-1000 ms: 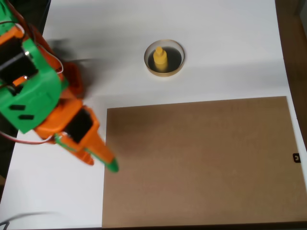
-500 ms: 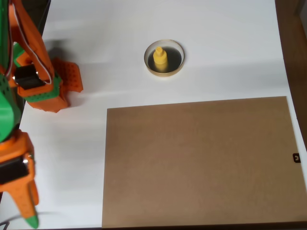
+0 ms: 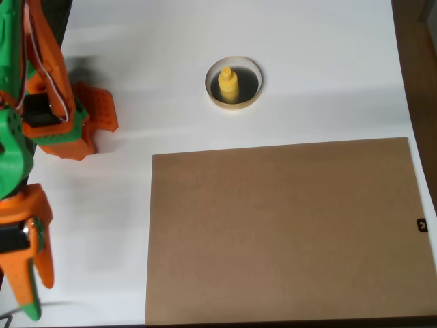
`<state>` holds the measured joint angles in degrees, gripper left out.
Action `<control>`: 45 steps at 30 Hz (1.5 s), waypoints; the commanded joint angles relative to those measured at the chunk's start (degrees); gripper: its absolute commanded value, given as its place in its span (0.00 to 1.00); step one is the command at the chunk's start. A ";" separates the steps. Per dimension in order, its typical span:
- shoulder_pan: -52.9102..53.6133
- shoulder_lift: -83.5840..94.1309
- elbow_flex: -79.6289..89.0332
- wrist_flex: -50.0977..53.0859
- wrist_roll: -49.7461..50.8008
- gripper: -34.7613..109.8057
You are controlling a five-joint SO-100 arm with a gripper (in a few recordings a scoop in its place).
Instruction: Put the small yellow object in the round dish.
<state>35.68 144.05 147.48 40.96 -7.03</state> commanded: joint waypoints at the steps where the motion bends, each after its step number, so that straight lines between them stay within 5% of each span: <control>1: -2.37 4.48 1.85 0.00 0.53 0.38; 28: -10.72 40.87 19.69 13.80 6.24 0.37; 45: -13.01 43.07 22.41 14.68 5.19 0.29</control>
<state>22.94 185.89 169.63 55.81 -0.88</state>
